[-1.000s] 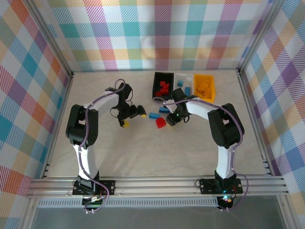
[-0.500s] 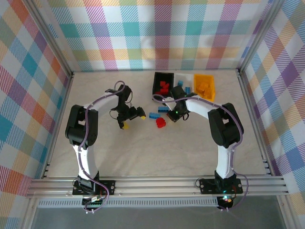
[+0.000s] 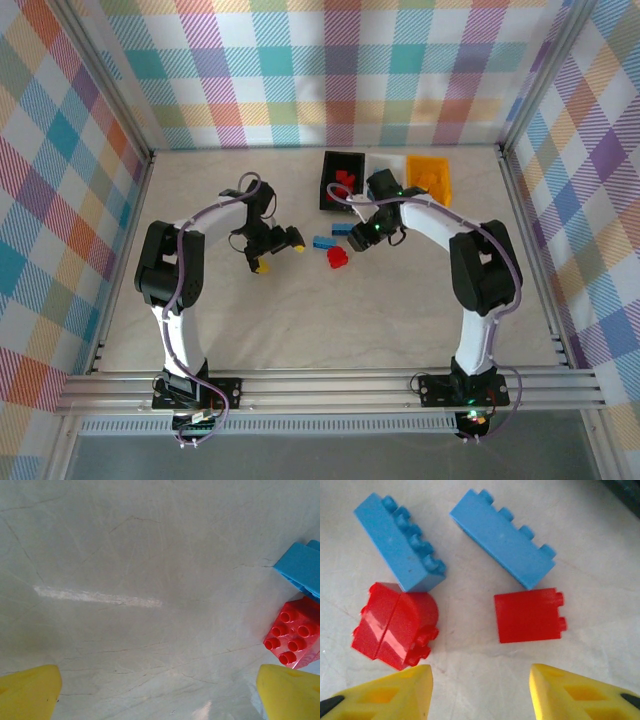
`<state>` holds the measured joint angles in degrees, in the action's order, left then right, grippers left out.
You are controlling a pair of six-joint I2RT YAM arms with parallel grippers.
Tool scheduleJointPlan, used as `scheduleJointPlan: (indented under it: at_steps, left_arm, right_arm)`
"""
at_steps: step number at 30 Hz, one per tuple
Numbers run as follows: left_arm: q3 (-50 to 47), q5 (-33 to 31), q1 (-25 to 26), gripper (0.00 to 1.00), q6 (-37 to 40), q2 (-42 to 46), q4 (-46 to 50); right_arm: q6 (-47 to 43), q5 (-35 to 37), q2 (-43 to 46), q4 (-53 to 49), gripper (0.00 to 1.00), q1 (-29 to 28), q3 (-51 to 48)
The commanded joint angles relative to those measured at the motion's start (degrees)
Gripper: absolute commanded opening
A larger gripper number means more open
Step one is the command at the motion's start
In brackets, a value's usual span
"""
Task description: Sort the legos into containers by color
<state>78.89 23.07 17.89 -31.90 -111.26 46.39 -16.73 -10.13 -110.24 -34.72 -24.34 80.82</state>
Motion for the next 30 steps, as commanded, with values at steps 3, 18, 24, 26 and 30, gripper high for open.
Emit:
scheduleJointPlan:
  at_steps: [3,18,24,26,30]
  left_arm:
    - [-1.4,0.83,-1.35,1.0,1.03,2.43,1.52]
    - [-2.87,1.32,-3.82,1.0,2.13,3.5,2.74]
    - [-2.19,1.9,-4.06,1.0,1.94,2.75,2.91]
    - [-1.99,2.04,-4.09,1.0,1.79,2.46,2.96]
    - [-1.76,2.63,-4.09,1.0,1.55,1.85,3.0]
  right_arm:
    - [-5.13,1.99,-4.32,-3.47,0.57,1.13,4.3]
    - [-9.67,3.05,-11.63,-4.81,0.65,1.05,8.87]
    - [-10.99,4.36,-13.67,-4.87,0.63,0.5,10.8]
    - [-11.22,4.71,-14.12,-5.33,0.6,0.36,10.94]
    - [-11.63,5.52,-13.86,-3.81,0.5,-0.31,9.54]
